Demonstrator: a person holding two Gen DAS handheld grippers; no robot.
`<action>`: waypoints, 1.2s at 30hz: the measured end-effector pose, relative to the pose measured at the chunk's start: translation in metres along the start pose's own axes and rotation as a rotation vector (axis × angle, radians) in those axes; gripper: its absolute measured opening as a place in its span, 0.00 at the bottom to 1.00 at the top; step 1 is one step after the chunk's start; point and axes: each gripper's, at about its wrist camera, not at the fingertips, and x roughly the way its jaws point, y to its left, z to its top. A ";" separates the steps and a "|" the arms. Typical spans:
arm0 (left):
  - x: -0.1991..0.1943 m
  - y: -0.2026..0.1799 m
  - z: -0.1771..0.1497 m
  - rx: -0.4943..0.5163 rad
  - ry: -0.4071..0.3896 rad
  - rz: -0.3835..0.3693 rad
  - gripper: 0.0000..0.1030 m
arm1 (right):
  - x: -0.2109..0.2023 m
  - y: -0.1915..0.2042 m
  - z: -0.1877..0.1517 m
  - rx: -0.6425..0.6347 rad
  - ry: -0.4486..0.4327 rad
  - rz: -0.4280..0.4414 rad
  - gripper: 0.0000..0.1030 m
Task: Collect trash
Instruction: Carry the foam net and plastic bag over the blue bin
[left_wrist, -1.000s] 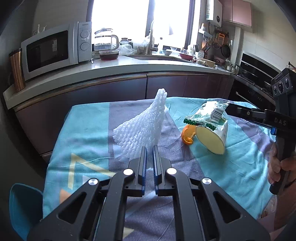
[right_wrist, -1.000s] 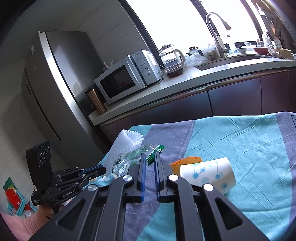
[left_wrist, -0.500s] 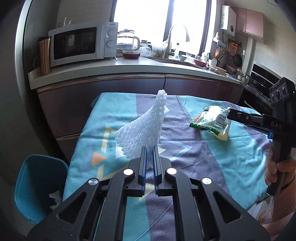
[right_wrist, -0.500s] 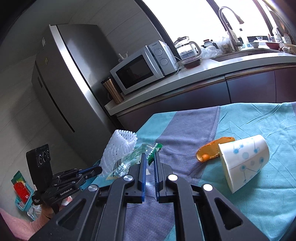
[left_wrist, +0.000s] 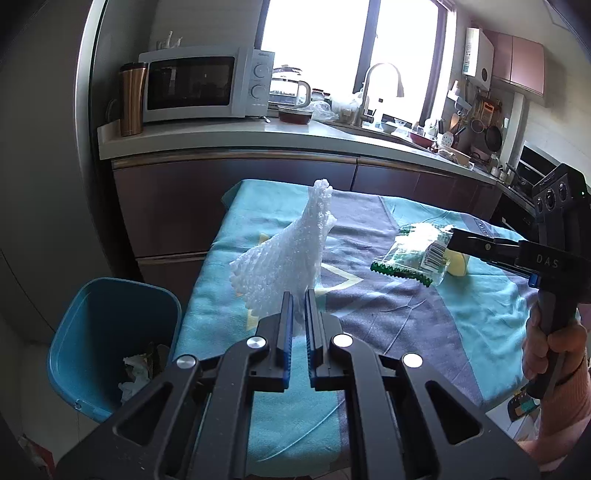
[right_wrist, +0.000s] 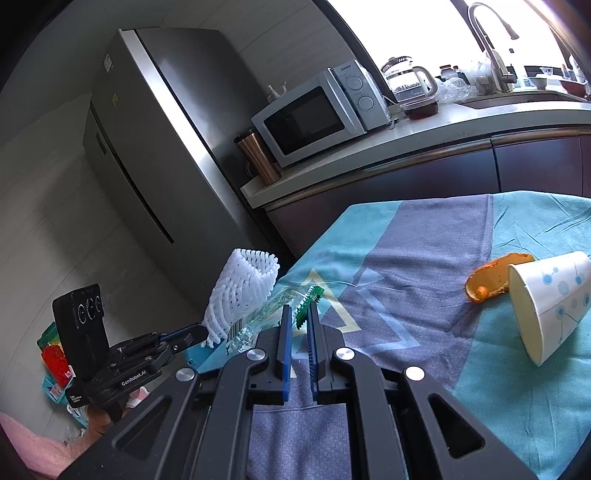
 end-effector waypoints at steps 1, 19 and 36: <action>-0.003 0.002 -0.001 -0.003 -0.003 0.003 0.07 | 0.002 0.002 0.000 0.000 0.003 0.005 0.07; -0.031 0.038 -0.013 -0.062 -0.025 0.069 0.07 | 0.035 0.029 0.001 -0.019 0.050 0.076 0.07; -0.048 0.075 -0.019 -0.123 -0.035 0.130 0.07 | 0.075 0.063 0.000 -0.063 0.114 0.140 0.07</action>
